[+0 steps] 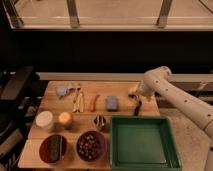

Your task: Wipe tray with brush

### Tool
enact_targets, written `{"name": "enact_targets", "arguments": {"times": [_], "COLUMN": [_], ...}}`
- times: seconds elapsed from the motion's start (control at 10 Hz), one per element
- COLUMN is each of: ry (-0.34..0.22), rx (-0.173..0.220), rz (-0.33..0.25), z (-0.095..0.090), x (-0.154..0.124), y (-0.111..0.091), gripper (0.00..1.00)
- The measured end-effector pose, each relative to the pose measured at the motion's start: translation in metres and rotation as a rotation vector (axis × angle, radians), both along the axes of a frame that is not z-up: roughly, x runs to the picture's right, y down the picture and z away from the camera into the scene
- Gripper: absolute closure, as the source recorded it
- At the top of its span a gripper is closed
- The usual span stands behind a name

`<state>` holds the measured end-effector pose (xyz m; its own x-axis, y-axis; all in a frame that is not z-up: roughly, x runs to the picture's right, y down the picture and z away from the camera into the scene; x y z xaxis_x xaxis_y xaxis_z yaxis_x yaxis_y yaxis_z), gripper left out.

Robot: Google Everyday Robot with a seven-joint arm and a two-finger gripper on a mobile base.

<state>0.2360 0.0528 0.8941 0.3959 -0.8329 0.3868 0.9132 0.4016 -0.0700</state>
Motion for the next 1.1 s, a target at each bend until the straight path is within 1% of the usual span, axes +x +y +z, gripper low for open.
{"name": "enact_targets", "arguments": {"times": [0.1, 0.3, 0.5, 0.6, 0.7, 0.8, 1.0, 1.1], "ry": [-0.005, -0.015, -0.021, -0.025, -0.038, -0.052, -0.046, -0.041], "rx": [-0.019, -0.057, -0.103, -0.122, -0.136, -0.145, -0.151, -0.154], "rz": [0.001, 0.005, 0.020, 0.023, 0.028, 0.031, 0.029, 0.030], "z": [0.011, 0.027, 0.039, 0.043, 0.049, 0.051, 0.047, 0.044], "x": [-0.001, -0.005, -0.003, -0.005, -0.009, -0.010, -0.007, -0.003], "y": [0.009, 0.021, 0.038, 0.045, 0.049, 0.052, 0.053, 0.054], "gripper": [0.21, 0.21, 0.21, 0.21, 0.23, 0.31, 0.50, 0.62]}}
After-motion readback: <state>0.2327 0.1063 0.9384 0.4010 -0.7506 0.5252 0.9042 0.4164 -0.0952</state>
